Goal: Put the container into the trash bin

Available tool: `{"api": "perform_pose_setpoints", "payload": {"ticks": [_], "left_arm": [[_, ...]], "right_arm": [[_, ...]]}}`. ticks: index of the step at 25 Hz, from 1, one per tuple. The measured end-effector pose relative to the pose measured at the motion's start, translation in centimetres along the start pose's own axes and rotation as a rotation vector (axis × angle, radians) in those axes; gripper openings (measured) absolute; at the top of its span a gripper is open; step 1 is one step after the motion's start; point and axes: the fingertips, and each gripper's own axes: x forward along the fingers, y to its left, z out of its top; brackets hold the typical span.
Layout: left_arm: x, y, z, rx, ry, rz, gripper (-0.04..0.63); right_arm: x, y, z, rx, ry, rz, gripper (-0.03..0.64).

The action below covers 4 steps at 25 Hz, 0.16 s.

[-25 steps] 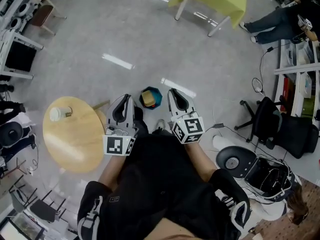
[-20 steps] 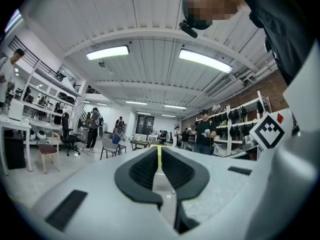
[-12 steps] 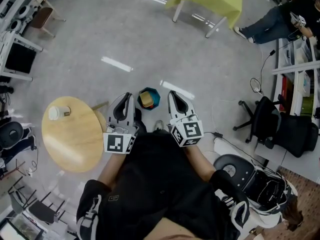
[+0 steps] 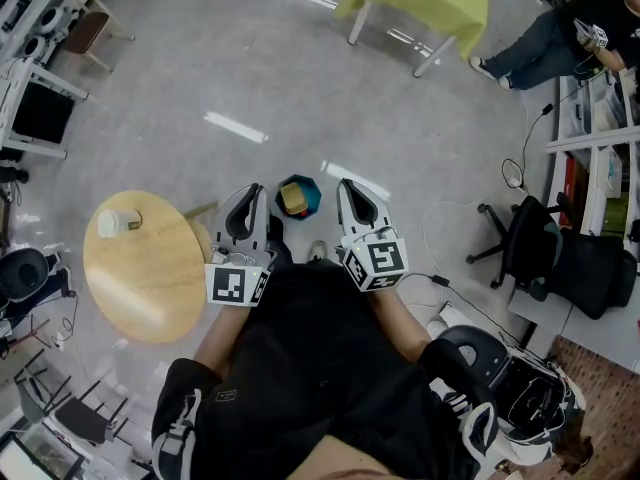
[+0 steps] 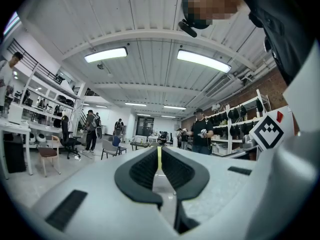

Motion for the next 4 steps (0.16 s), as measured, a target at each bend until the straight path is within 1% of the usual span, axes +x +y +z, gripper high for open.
{"api": "perform_pose_setpoints", "payload": {"ticks": [4], "left_arm": [[-0.15, -0.53, -0.18, 0.006, -0.002, 0.001, 0.028]], "right_arm": [[-0.31, -0.13, -0.34, -0.010, 0.001, 0.007, 0.031]]}}
